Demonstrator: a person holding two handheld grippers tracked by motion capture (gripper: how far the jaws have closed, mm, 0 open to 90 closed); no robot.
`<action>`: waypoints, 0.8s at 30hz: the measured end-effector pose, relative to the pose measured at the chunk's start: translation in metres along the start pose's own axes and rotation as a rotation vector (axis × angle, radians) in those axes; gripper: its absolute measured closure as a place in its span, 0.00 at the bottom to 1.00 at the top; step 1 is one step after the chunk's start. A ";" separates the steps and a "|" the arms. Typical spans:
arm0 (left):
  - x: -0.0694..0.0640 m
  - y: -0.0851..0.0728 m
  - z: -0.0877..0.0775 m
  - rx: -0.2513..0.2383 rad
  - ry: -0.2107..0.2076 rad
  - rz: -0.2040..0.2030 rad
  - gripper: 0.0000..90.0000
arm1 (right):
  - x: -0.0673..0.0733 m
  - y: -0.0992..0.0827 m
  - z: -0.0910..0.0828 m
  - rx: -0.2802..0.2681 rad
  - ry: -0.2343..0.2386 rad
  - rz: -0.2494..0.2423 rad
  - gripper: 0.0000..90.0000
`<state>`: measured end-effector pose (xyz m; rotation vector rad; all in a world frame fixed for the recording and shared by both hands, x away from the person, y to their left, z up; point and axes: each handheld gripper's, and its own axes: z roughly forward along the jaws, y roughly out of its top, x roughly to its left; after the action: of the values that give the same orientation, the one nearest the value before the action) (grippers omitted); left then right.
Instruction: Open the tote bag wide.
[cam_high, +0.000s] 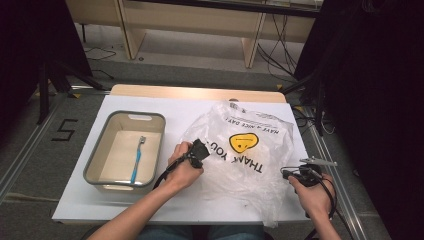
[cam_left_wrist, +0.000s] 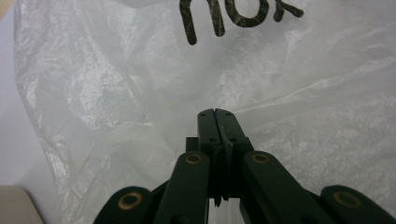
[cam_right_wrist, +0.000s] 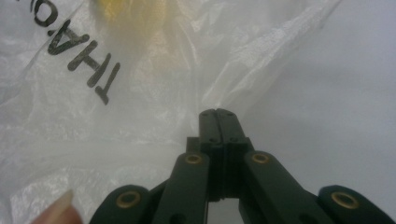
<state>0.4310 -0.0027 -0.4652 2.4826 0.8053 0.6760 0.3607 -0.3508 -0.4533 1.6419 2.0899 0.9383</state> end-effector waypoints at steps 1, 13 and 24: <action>0.000 0.000 0.000 0.000 0.000 0.000 0.99 | 0.001 0.000 0.000 0.002 0.006 -0.005 1.00; 0.013 0.003 0.003 -0.053 0.034 -0.030 0.82 | 0.008 -0.005 0.006 0.091 0.046 -0.042 0.88; 0.012 0.001 -0.032 -0.184 0.001 -0.061 0.53 | -0.005 0.002 -0.014 -0.074 -0.064 -0.025 0.61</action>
<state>0.4212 0.0124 -0.4362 2.2840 0.7794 0.6972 0.3551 -0.3590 -0.4422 1.5844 2.0052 0.9307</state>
